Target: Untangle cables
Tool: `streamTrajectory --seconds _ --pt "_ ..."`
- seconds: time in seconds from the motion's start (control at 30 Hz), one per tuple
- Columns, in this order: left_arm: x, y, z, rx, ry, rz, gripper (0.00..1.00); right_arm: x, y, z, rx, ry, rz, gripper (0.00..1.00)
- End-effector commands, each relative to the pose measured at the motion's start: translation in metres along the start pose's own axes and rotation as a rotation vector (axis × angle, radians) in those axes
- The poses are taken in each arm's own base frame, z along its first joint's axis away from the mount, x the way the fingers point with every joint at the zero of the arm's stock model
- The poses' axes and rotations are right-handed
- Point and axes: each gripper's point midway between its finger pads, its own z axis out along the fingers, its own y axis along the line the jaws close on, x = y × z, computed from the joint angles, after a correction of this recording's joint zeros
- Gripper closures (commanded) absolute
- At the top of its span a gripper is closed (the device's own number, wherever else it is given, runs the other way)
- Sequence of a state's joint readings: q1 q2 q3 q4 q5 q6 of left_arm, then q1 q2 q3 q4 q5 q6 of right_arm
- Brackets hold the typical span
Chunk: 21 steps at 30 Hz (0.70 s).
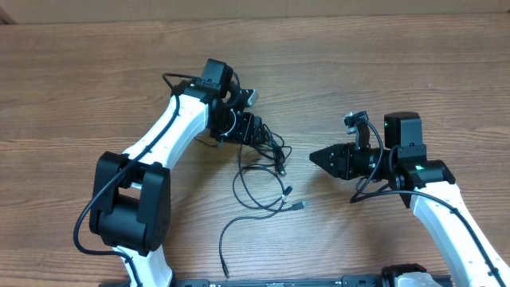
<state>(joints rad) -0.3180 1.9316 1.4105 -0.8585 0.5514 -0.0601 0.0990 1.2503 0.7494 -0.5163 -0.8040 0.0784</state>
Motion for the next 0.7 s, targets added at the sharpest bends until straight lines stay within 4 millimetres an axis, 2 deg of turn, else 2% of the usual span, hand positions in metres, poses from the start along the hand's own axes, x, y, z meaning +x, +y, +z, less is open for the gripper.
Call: streamTrajectory --seconds 0.0,0.13,0.27,0.37,0.5,0.67 --pt "0.010 -0.031 -0.002 0.196 0.041 0.034 0.34 -0.001 -0.001 0.000 0.004 -0.004 -0.003 0.67" --pt "0.025 -0.045 -0.004 0.265 0.090 0.062 0.39 -0.001 -0.001 0.000 0.004 -0.004 -0.003 0.68" --pt "0.034 -0.051 -0.001 0.268 0.125 0.099 0.58 -0.001 -0.001 0.000 0.004 -0.004 -0.003 0.67" --pt "0.033 -0.053 -0.003 0.267 0.119 0.106 0.55 -0.001 -0.001 0.000 0.004 -0.004 -0.003 0.67" --pt "0.017 -0.058 -0.022 0.220 0.054 0.141 0.48 -0.001 -0.001 0.000 0.004 -0.004 -0.002 0.67" --pt "-0.003 -0.069 -0.053 0.115 -0.054 0.118 0.48 -0.002 -0.002 0.000 0.008 -0.005 -0.003 0.67"
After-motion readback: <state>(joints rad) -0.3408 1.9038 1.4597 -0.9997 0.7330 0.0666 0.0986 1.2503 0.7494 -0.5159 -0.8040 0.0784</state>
